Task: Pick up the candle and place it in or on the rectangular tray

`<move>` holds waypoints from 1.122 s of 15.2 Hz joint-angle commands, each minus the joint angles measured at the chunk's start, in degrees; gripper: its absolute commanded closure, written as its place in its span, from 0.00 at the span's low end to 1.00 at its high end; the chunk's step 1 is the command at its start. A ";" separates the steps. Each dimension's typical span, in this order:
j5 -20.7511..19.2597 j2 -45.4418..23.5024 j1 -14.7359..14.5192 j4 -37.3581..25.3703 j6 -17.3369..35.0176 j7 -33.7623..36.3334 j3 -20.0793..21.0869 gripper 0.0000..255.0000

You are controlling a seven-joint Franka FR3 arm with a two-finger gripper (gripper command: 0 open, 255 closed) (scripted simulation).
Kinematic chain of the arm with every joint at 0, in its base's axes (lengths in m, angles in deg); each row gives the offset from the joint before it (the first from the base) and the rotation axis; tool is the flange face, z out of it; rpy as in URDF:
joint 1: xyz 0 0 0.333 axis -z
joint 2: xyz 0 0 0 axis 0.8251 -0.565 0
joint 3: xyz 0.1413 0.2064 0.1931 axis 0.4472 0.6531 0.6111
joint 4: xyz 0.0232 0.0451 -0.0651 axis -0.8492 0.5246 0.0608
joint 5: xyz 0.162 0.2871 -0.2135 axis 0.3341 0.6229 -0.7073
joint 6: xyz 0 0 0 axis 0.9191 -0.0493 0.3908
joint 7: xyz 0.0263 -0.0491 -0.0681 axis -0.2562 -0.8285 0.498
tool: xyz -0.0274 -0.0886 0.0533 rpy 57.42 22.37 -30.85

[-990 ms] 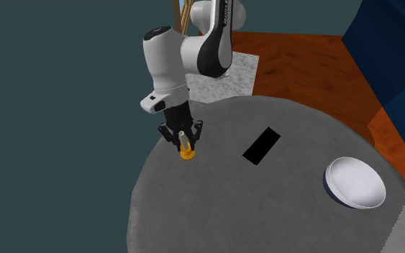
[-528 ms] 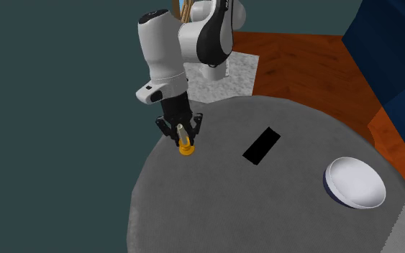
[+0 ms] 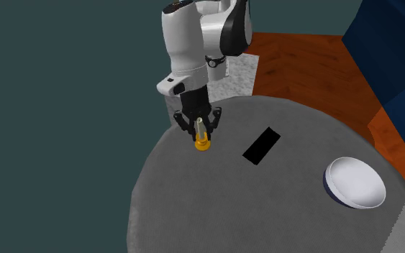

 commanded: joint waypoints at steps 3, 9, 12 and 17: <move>-2.45 2.22 -2.55 3.61 2.95 6.81 2.86 1.00; -7.07 4.21 -5.92 7.46 6.69 18.41 7.92 1.00; -10.02 4.50 -7.33 8.48 8.14 24.91 10.72 1.00; -16.03 3.95 -9.15 8.80 9.83 36.53 15.59 1.00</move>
